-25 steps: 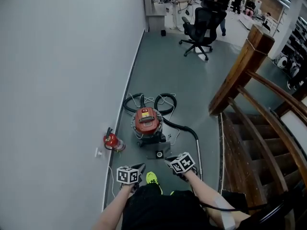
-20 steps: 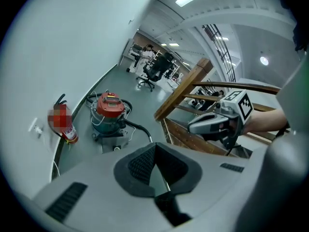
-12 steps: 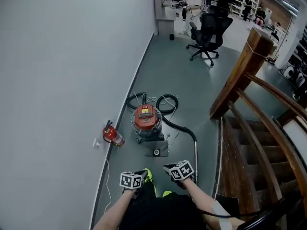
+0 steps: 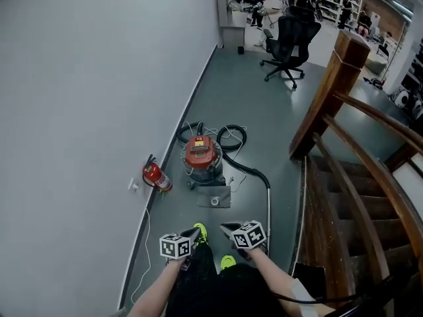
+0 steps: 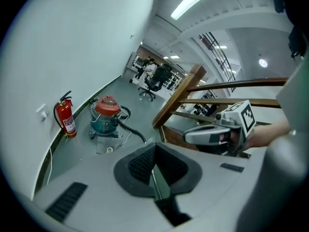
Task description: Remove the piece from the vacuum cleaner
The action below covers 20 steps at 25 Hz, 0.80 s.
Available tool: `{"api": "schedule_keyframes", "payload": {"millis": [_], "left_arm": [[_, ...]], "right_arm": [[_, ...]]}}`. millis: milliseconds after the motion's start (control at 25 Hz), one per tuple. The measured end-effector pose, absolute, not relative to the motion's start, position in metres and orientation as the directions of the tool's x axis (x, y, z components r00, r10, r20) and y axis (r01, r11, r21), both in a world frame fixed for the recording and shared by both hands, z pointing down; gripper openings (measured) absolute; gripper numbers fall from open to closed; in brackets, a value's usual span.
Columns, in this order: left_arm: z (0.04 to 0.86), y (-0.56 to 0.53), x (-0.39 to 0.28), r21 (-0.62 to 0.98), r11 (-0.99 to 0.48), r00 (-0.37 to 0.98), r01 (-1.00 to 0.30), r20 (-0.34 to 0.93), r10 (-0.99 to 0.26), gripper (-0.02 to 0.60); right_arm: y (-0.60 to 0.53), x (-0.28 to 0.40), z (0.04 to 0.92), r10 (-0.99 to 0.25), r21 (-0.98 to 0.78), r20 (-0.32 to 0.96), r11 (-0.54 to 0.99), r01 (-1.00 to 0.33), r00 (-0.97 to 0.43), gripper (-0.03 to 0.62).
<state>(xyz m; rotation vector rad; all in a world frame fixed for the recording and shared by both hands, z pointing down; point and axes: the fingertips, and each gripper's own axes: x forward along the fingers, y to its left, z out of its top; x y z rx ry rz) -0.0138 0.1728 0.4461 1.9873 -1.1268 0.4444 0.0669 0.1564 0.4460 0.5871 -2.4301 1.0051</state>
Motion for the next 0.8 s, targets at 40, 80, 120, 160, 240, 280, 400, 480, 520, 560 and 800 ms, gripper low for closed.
{"api": "schedule_keyframes", "payload": {"millis": [40, 80, 120, 160, 240, 280, 400, 480, 520, 560, 800], "left_arm": [[0.443, 0.176, -0.009, 0.483, -0.284, 0.550, -0.828, 0.606, -0.575, 0.009], [0.440, 0.179, -0.004, 0.512, -0.271, 0.560, -0.815, 0.578, -0.594, 0.009], [0.435, 0.182, 0.000, 0.547, -0.255, 0.570, -0.798, 0.545, -0.614, 0.009], [0.431, 0.184, 0.004, 0.576, -0.243, 0.578, -0.780, 0.517, -0.631, 0.009], [0.424, 0.190, 0.012, 0.586, -0.252, 0.587, -0.770, 0.497, -0.638, 0.009], [0.423, 0.194, 0.015, 0.567, -0.272, 0.589, -0.778, 0.506, -0.630, 0.009], [0.421, 0.201, 0.024, 0.502, -0.334, 0.591, -0.798, 0.544, -0.595, 0.009], [0.420, 0.201, 0.026, 0.502, -0.329, 0.588, -0.800, 0.548, -0.595, 0.009], [0.419, 0.201, 0.024, 0.512, -0.315, 0.585, -0.799, 0.542, -0.603, 0.009], [0.418, 0.200, 0.023, 0.524, -0.298, 0.581, -0.798, 0.536, -0.613, 0.009], [0.420, 0.207, 0.024, 0.529, -0.281, 0.571, -0.801, 0.535, -0.622, 0.009]], "right_arm": [[0.162, 0.069, 0.444, -0.218, -0.554, 0.530, 0.643, -0.529, -0.820, 0.020], [0.168, 0.071, 0.442, -0.221, -0.562, 0.518, 0.641, -0.523, -0.827, 0.020], [0.174, 0.073, 0.441, -0.222, -0.569, 0.509, 0.638, -0.519, -0.832, 0.020], [0.178, 0.076, 0.440, -0.223, -0.578, 0.503, 0.632, -0.517, -0.835, 0.020], [0.187, 0.083, 0.440, -0.231, -0.600, 0.491, 0.609, -0.519, -0.840, 0.020], [0.191, 0.085, 0.440, -0.236, -0.612, 0.484, 0.597, -0.519, -0.842, 0.020], [0.199, 0.087, 0.442, -0.232, -0.633, 0.467, 0.587, -0.505, -0.853, 0.020], [0.201, 0.085, 0.439, -0.216, -0.632, 0.459, 0.602, -0.488, -0.862, 0.020], [0.201, 0.084, 0.437, -0.212, -0.629, 0.455, 0.610, -0.481, -0.865, 0.020], [0.201, 0.083, 0.434, -0.211, -0.626, 0.452, 0.617, -0.477, -0.867, 0.020], [0.197, 0.086, 0.428, -0.230, -0.586, 0.448, 0.654, -0.479, -0.864, 0.015]]}}
